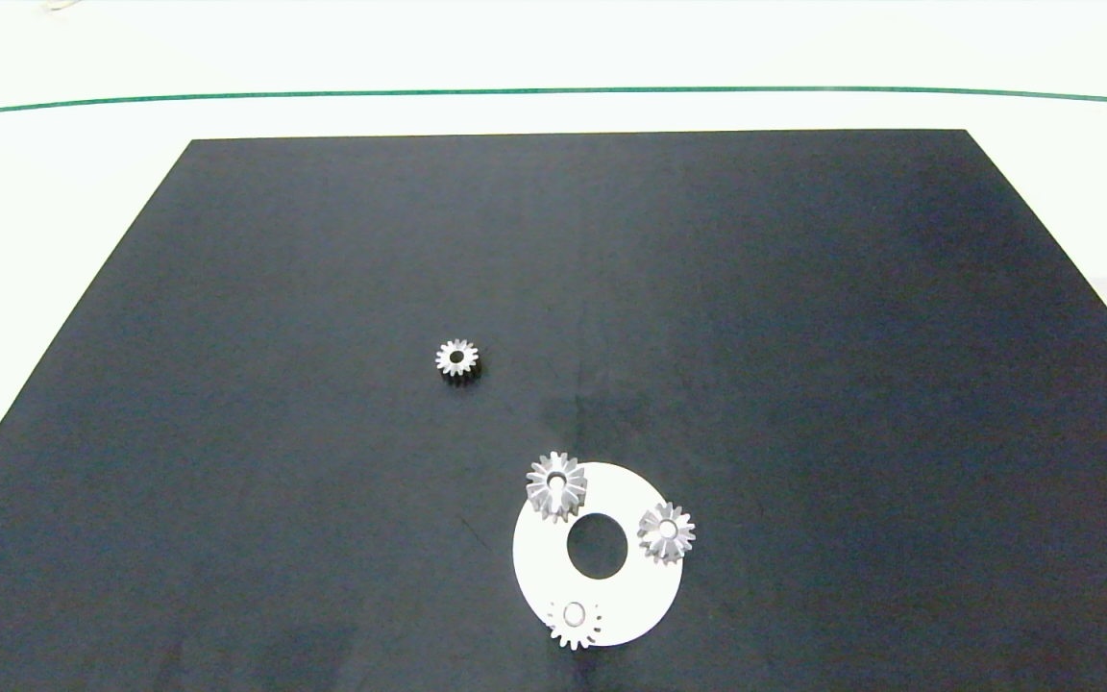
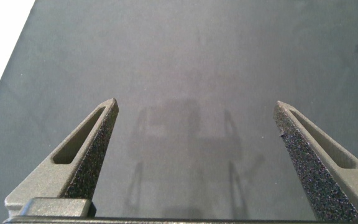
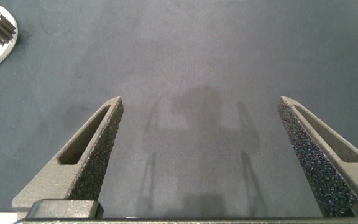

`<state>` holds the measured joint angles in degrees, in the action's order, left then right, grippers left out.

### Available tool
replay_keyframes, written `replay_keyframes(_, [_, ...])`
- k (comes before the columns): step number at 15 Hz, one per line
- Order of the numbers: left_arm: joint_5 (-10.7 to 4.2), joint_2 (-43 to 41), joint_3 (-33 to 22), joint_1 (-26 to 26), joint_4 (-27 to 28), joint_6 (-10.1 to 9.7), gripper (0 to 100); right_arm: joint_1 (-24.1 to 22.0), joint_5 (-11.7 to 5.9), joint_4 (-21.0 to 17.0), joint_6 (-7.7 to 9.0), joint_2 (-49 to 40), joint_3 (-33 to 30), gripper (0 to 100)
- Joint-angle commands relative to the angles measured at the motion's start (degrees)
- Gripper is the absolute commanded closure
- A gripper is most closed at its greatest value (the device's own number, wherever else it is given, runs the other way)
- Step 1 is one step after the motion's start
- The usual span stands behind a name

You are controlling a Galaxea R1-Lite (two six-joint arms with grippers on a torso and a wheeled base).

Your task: Remove an incorrectly installed larger gear and replace it with the correct smaller gear

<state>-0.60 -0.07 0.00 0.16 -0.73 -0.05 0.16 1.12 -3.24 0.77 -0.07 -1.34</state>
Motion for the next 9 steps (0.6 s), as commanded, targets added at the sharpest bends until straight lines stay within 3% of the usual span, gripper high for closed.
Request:
replay_keyframes(1, [-0.02, 0.07, 0.00, 0.02, -0.06, -0.04, 0, 0.02, 0.02, -0.01, 0.11, 0.07, 0.02, 0])
replay_keyframes(9, [-0.02, 0.07, 0.00, -0.07, -0.06, 0.05, 0, 0.02, -0.07, -0.27, 0.81, 0.07, -0.07, 0])
